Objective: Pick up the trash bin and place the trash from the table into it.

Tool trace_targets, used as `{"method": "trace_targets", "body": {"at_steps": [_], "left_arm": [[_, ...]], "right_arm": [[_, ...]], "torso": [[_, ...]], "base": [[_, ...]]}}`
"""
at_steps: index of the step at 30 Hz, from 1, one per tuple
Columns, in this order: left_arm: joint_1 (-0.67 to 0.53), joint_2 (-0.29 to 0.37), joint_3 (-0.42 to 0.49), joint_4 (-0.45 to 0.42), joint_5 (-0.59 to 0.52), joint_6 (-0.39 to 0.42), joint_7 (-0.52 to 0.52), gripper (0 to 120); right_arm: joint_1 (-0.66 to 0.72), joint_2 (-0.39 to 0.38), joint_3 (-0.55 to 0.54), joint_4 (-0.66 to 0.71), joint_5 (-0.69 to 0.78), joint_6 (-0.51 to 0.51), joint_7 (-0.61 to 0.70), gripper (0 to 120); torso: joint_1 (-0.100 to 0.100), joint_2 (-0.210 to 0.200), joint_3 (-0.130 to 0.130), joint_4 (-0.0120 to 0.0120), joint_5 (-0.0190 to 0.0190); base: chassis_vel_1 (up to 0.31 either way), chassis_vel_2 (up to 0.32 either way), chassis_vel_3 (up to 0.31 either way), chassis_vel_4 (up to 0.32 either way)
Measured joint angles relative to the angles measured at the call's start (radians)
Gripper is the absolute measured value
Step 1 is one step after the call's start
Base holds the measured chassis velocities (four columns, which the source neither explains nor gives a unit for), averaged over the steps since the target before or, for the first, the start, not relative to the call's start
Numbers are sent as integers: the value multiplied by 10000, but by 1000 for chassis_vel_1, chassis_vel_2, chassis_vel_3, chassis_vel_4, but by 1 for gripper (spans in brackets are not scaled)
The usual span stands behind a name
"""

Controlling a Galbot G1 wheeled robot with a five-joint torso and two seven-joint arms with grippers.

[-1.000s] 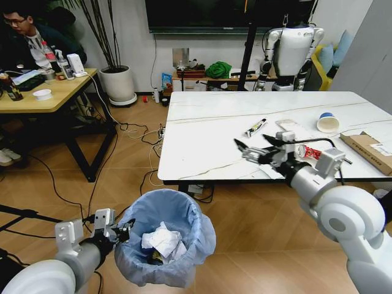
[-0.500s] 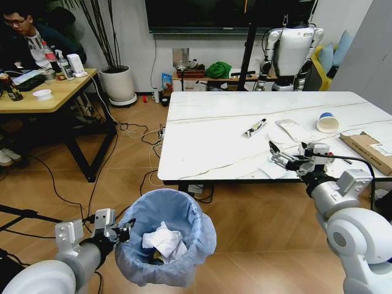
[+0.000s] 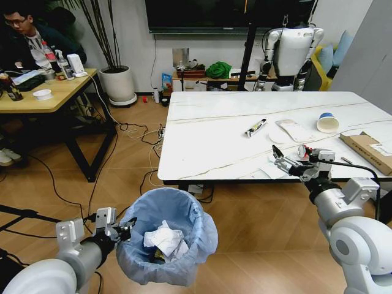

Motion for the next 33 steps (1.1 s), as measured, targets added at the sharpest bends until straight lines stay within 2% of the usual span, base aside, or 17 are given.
{"method": "trace_targets", "body": {"at_steps": [24, 33], "left_arm": [[-63, 83, 3, 0, -36, 0, 32, 3], [-51, 75, -29, 0, -42, 0, 44, 3]], "right_arm": [[105, 119, -165, -159, 5, -28, -77, 100], [122, 137, -191, -209, 6, -34, -105, 100]], "torso": [[0, 0, 0, 0, 0], [0, 0, 0, -1, 1]], "base": [[0, 0, 0, 0], [-65, -60, 62, 59]]}}
